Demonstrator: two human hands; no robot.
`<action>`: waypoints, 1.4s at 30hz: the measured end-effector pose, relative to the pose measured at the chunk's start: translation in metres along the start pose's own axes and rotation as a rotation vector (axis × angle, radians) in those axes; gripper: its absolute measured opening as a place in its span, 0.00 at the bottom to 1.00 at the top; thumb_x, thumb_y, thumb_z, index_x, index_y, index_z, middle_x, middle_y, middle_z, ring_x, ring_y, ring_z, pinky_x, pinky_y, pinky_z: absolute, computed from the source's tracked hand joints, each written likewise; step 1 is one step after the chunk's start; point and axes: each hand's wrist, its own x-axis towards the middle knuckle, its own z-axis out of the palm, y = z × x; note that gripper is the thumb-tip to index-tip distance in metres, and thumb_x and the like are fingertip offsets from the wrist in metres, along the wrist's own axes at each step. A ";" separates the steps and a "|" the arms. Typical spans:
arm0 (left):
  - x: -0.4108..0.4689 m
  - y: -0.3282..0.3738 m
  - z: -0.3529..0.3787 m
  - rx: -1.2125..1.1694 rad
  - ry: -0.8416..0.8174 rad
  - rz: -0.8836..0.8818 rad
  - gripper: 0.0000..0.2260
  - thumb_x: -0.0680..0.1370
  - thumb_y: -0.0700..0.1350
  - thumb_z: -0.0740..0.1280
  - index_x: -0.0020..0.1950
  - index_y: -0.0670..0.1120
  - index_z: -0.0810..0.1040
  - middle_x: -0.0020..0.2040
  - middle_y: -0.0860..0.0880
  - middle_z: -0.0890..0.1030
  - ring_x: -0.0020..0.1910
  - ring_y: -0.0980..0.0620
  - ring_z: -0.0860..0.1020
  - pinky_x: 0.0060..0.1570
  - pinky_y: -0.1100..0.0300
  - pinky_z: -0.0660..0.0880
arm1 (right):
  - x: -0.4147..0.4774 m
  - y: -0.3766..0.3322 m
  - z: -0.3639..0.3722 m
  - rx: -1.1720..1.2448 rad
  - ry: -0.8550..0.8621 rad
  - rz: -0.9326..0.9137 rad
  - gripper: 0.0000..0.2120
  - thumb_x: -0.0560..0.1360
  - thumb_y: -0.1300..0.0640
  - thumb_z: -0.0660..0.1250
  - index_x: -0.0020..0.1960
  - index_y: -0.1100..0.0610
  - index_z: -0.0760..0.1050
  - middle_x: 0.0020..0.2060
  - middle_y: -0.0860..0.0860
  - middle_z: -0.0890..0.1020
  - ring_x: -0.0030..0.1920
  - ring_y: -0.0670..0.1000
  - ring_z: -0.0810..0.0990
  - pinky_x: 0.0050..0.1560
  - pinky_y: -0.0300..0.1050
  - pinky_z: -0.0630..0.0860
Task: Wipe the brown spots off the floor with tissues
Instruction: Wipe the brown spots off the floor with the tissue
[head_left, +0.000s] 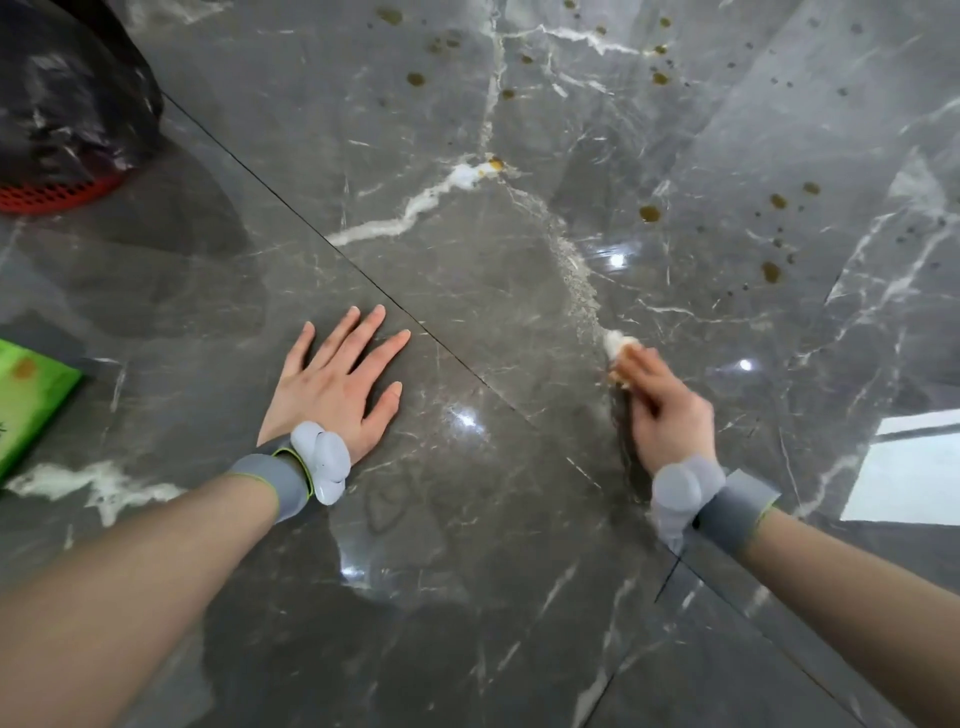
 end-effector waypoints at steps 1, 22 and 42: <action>-0.001 -0.003 0.001 0.006 -0.004 -0.005 0.25 0.77 0.57 0.48 0.73 0.54 0.64 0.75 0.51 0.60 0.74 0.51 0.56 0.71 0.48 0.47 | 0.007 0.005 -0.003 -0.033 0.056 0.100 0.19 0.74 0.70 0.61 0.60 0.56 0.77 0.65 0.48 0.72 0.66 0.47 0.69 0.60 0.21 0.53; 0.000 -0.005 -0.001 0.012 -0.018 0.000 0.24 0.78 0.57 0.49 0.73 0.54 0.64 0.75 0.51 0.61 0.74 0.52 0.56 0.71 0.48 0.47 | 0.057 -0.037 0.033 -0.147 -0.143 -0.300 0.22 0.69 0.73 0.61 0.59 0.58 0.77 0.64 0.54 0.75 0.61 0.58 0.75 0.65 0.38 0.64; 0.117 -0.047 0.002 -0.056 0.139 -0.211 0.32 0.74 0.61 0.50 0.74 0.46 0.61 0.76 0.48 0.59 0.75 0.50 0.54 0.72 0.53 0.42 | 0.119 -0.073 0.083 -0.029 -0.231 -0.532 0.18 0.74 0.68 0.64 0.62 0.57 0.75 0.63 0.45 0.73 0.67 0.45 0.67 0.67 0.26 0.55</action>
